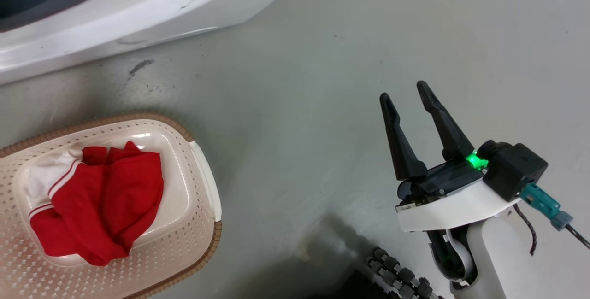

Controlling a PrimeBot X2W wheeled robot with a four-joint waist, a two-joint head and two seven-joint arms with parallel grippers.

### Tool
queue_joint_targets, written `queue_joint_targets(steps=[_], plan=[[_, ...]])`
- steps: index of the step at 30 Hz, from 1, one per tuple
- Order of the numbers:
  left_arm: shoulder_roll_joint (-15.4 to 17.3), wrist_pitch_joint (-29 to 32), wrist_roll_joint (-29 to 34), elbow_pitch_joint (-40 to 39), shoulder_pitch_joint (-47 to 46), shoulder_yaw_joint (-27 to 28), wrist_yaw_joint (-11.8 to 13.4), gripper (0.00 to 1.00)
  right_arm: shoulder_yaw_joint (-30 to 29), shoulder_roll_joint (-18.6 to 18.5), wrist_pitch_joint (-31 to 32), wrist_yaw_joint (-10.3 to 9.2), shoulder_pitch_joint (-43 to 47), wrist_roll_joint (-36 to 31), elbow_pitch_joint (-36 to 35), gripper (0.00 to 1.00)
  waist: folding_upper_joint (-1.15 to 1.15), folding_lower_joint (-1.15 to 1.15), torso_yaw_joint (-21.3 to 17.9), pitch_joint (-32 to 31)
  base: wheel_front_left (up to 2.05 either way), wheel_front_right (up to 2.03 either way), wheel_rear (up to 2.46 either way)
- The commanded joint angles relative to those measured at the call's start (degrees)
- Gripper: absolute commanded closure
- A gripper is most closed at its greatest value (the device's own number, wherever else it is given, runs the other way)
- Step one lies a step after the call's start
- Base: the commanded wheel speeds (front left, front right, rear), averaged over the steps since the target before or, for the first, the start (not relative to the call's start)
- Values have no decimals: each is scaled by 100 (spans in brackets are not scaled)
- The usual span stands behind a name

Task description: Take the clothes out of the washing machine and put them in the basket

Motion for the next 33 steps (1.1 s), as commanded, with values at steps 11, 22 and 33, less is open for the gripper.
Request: queue_joint_targets(steps=[11,22,33], plan=[[-293,-2160,-364,-345,1285,147,29,100,-299,9,-13,-4,75,-228,149,0,0,0,432,-903,0,0,0],[-893,-3156,-809,-64,2468,297,-182,100,-496,7,97,-4,454,-540,379,0,0,0,986,-2105,0,0,0],[-1175,-3211,-967,-1159,3971,572,-338,100,-711,7,409,-4,984,-700,287,0,0,0,1318,-3242,0,0,0]])
